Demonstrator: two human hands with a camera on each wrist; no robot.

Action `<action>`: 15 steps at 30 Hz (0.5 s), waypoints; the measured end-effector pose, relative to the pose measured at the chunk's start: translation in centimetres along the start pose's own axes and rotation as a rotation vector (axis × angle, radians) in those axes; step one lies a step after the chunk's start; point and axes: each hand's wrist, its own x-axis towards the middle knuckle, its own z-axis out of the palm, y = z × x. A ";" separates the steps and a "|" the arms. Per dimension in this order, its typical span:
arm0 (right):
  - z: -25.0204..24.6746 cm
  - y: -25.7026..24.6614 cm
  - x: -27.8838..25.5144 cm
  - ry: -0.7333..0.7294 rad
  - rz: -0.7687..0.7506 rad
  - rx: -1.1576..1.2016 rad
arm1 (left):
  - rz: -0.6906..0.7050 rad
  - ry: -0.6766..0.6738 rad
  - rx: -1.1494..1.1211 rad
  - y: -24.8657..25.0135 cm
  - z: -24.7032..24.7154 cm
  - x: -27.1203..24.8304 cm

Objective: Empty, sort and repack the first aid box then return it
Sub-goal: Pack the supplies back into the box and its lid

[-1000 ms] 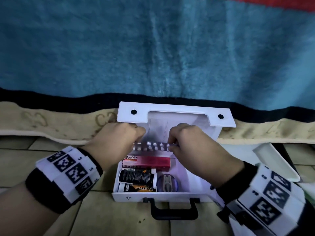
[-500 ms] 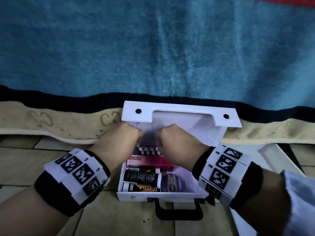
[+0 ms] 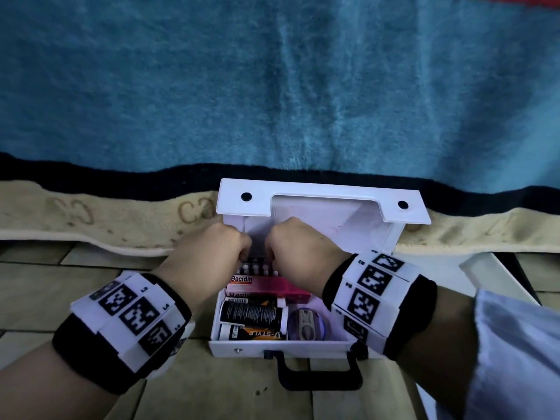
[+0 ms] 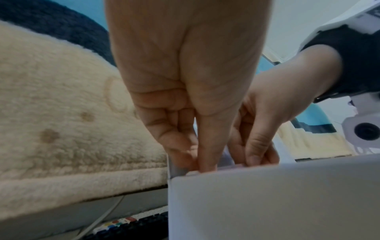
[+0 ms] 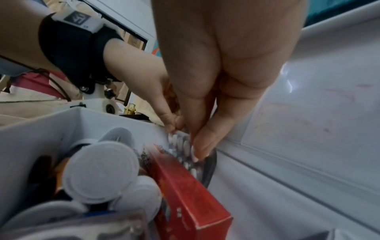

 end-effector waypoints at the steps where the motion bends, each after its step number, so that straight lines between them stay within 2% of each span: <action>1: -0.1 -0.1 0.0 -0.014 -0.006 -0.013 | 0.003 -0.003 0.032 0.2 0.0 0.0; 4: -0.3 -0.2 0.1 -0.037 -0.027 -0.046 | 0.015 -0.013 0.121 0.7 -0.1 0.1; 8: -0.8 0.3 -0.4 -0.011 -0.026 -0.062 | 0.046 -0.042 0.086 0.9 -0.2 0.1; 12: -0.7 -0.4 -0.9 -0.047 -0.119 -0.115 | 0.010 -0.087 0.174 1.5 -0.5 0.0; 15: -0.3 -0.8 -0.8 -0.015 -0.150 -0.139 | -0.011 -0.071 0.267 1.3 -1.1 0.2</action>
